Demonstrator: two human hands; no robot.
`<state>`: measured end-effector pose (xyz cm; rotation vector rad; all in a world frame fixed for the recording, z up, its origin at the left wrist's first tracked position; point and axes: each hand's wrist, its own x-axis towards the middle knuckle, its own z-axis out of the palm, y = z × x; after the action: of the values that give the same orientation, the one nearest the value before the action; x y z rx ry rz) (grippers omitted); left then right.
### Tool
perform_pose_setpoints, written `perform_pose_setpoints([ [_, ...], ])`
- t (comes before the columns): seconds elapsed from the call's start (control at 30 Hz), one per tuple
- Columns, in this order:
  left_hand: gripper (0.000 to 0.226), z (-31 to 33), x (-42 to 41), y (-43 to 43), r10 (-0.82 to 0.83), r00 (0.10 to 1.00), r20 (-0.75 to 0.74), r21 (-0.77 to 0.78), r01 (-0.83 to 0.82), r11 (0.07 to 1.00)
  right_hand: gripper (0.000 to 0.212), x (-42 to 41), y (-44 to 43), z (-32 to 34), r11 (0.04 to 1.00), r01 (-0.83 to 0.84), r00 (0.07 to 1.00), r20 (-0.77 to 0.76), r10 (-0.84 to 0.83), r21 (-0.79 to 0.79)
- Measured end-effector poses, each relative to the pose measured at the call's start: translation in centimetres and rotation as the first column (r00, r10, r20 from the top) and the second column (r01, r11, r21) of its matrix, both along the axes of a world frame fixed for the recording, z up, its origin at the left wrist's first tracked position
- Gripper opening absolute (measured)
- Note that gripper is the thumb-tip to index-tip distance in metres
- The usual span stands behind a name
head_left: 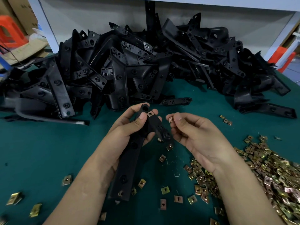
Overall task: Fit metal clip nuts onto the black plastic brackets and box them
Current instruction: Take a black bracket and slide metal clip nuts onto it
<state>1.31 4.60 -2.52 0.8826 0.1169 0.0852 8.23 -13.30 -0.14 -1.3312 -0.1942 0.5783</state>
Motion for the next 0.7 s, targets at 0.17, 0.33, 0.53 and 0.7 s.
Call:
perform_pose_setpoints([
  [0.17, 0.025, -0.04, -0.02, 0.04, 0.013, 1.0, -0.003, -0.022, -0.013, 1.0, 0.02, -0.05, -0.02, 0.08, 0.997, -0.041, 0.999, -0.032, 0.044, 0.071],
  [0.33, 0.025, -0.13, 0.0, 0.1, 0.001, 1.0, 0.001, -0.006, -0.001, 1.0, 0.023, -0.08, -0.04, 0.37, 0.994, -0.046, 0.997, -0.059, 0.052, 0.102],
  [0.53, 0.027, -0.1, 0.08, 0.11, -0.008, 1.0, 0.015, -0.008, 0.008, 1.0, 0.02, -0.28, -0.09, 0.69, 0.996, -0.066, 0.995, -0.068, 0.071, 0.068],
  [0.7, 0.024, -0.13, 0.04, 0.13, 0.0, 1.0, 0.026, 0.002, 0.0, 1.0, 0.023, -0.34, 0.11, 0.77, 0.996, -0.058, 0.996, -0.07, 0.063, 0.068],
])
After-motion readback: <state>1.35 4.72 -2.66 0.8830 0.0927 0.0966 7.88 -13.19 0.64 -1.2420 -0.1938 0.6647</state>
